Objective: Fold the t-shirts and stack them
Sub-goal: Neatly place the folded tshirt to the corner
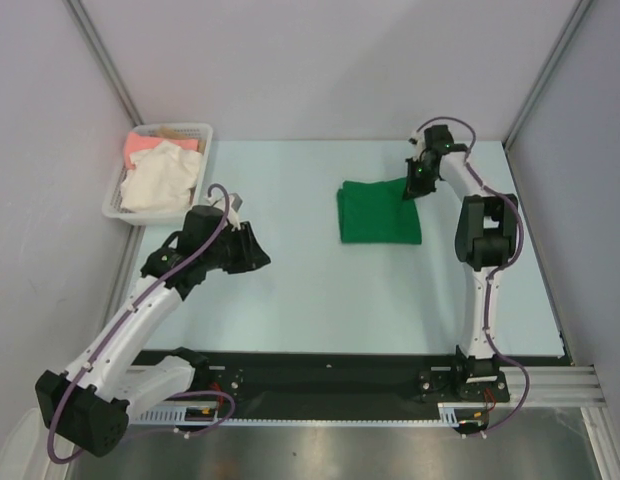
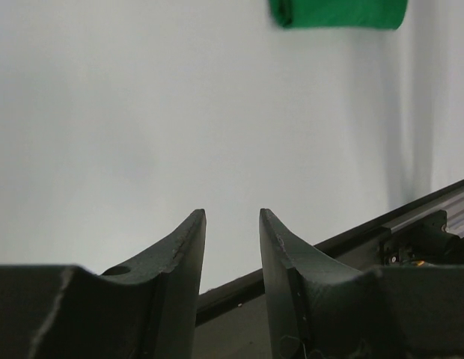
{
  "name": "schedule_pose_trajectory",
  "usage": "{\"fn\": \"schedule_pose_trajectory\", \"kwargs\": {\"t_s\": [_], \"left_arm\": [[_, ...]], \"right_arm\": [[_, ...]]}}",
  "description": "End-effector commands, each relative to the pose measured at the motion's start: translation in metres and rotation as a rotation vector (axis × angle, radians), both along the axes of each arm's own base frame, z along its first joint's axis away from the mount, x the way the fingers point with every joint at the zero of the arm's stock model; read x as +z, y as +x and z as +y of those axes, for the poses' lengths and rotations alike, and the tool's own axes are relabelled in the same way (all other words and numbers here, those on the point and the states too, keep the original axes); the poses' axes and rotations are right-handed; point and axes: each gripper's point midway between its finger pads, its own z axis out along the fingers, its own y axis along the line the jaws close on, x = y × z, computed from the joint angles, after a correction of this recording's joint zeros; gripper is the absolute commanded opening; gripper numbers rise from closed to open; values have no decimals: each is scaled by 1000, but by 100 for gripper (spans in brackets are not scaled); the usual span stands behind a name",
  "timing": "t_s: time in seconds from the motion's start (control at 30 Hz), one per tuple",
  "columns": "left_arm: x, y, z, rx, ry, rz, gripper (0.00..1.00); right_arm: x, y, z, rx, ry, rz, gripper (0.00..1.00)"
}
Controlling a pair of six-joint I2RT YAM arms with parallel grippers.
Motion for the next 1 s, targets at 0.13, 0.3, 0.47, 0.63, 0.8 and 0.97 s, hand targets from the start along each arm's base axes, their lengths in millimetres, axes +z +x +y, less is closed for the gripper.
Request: {"fn": "schedule_pose_trajectory", "kwargs": {"t_s": [0.13,0.3,0.47,0.63,0.8,0.97], "left_arm": [[-34,-10,-2,-42,33,97,39],[-52,-22,0,-57,59,182,37],[-71,-33,14,-61,160,246,36],[-83,-35,12,-93,189,278,35],[-85,-35,6,-140,229,269,35],[-89,-37,3,-161,235,281,34]], "right_arm": [[36,75,-141,-80,-290,-172,0],[39,121,-200,-132,-380,-350,0],[45,154,-238,-167,-456,-489,0],[45,166,-260,-125,-580,-569,0],[53,171,-275,-68,-650,-624,0],[45,182,-275,43,-666,-666,0]]}}
